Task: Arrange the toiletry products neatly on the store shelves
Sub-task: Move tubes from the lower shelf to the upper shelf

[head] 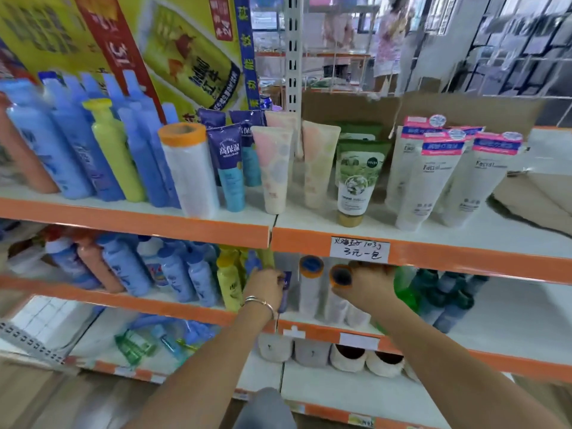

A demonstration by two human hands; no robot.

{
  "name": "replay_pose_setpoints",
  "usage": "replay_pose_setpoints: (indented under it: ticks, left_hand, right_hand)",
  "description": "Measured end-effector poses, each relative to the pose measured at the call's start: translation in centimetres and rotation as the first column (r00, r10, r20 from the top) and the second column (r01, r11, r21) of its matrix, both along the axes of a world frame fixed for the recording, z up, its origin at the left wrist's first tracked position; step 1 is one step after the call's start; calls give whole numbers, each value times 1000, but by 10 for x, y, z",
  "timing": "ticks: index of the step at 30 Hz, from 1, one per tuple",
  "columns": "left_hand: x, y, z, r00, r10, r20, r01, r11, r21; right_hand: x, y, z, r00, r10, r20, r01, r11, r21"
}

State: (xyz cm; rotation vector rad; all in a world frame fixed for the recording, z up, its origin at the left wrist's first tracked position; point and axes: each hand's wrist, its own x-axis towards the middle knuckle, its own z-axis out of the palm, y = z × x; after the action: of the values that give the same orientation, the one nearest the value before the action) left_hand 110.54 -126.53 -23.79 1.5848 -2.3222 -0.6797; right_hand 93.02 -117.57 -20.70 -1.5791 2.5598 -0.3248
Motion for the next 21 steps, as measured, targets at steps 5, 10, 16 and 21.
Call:
replay_pose_setpoints:
  ticks: [5,10,16,21]
  left_hand:
    - [-20,-30,-14,949,-105,296,144,983,-111]
    - [-27,-45,-27,871,-164,463,222,972,-72]
    - [-33,-43,-26,829,-252,500,234,967,101]
    - [-38,-46,-25,845,-237,479,234,970,66]
  right_hand:
    - [-7,-15,-15,998,44,-37,-41,995,94]
    - [-16,-29,-23,1000,30,0,-30,988,149]
    - [-17,-41,-31,999,19,-46,-12,990,143]
    - [-19,-42,-37,999,-6,-53,14,990,144]
